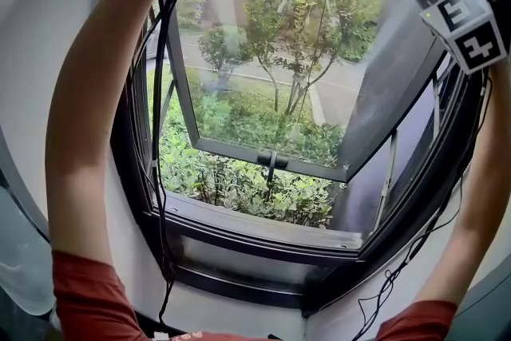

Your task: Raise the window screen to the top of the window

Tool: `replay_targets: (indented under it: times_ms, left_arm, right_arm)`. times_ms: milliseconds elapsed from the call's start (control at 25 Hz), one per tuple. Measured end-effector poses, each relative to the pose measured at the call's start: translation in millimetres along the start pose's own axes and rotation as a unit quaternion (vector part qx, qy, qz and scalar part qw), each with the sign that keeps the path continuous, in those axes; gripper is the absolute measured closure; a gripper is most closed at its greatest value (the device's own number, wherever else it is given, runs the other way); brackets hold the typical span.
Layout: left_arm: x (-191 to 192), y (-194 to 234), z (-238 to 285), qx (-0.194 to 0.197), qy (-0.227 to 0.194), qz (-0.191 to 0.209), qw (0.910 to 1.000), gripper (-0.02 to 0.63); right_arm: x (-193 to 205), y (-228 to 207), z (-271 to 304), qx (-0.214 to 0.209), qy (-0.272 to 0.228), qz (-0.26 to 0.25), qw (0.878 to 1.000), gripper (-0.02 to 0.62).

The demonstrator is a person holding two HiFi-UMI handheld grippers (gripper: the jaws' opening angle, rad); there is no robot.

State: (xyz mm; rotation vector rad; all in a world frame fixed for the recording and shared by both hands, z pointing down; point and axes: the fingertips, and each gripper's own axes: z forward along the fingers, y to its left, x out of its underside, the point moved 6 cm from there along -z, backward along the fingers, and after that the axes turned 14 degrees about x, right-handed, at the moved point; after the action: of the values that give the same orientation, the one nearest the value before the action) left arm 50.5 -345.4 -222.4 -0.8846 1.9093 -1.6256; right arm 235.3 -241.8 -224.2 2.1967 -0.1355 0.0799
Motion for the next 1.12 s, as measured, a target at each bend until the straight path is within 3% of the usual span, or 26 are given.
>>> replay_targets:
  times_ms: [440,760,1120]
  left_arm:
    - [-5.1,9.4,1.3,-0.035,0.018,0.019,0.9990,0.517]
    - [-8.8,16.0,2.6,-0.061,0.034,0.035,0.9970,0.508]
    - [-7.3,5.2,-7.5,-0.095,0.005,0.018,0.9953,0.508]
  right_arm:
    - [-4.1,-17.3,11.0,0.004,0.011,0.006,1.000,0.500]
    - [-3.7,-17.2,8.8,0.055,0.005,-0.020,0.998,0.494]
    - [1.1,-5.2,-9.1,0.067,-0.019,-0.004,0.998,0.476]
